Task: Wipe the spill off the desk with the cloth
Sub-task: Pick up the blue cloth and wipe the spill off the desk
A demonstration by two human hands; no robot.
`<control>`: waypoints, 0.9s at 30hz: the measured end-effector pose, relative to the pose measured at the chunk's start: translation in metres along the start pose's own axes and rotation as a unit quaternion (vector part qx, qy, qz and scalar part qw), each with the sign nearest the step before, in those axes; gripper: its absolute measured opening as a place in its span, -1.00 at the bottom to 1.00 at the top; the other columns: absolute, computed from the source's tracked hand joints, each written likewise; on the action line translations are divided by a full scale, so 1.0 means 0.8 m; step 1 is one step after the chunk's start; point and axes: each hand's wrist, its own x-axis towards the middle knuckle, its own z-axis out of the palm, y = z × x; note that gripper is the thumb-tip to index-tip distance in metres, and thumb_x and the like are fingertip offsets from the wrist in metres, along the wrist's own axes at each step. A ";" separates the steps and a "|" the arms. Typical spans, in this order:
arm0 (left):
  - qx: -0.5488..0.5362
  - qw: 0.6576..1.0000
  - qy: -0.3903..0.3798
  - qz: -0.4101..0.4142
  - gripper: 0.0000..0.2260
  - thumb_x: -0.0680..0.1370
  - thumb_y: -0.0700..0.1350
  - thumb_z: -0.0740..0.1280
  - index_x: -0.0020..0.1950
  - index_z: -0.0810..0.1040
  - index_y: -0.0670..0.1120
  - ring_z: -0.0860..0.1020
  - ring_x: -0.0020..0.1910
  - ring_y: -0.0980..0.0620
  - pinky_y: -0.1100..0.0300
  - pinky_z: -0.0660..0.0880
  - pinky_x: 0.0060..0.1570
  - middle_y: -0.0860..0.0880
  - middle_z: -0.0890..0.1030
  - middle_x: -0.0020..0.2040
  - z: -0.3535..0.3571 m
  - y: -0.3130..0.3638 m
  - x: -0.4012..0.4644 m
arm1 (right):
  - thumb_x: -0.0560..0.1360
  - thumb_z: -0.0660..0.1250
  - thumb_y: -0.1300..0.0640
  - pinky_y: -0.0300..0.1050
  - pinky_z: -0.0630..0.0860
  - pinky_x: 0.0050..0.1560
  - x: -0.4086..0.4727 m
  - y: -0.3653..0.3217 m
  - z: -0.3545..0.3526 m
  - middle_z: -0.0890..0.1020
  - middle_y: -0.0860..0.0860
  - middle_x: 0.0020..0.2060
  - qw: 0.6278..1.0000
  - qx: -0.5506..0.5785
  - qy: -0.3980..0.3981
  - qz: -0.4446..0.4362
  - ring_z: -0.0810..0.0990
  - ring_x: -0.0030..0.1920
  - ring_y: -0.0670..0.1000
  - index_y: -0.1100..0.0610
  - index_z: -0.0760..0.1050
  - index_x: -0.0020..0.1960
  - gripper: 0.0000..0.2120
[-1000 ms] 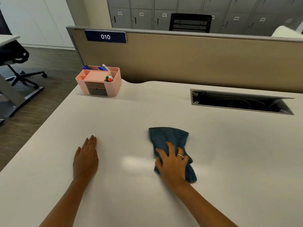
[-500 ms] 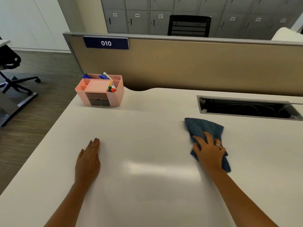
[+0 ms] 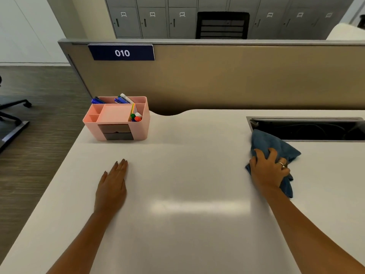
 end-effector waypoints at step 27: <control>-0.003 1.000 0.005 0.006 -0.51 0.58 -0.27 0.01 0.52 0.11 -0.05 0.11 0.52 0.08 0.05 0.01 0.50 0.01 0.20 0.53 0.008 -0.006 0.013 | 0.45 0.28 -0.04 0.33 0.45 0.00 -0.006 -0.038 -0.010 0.38 0.14 0.35 0.993 -0.006 -0.074 -0.089 0.40 0.14 0.35 -0.01 0.47 0.19 -0.68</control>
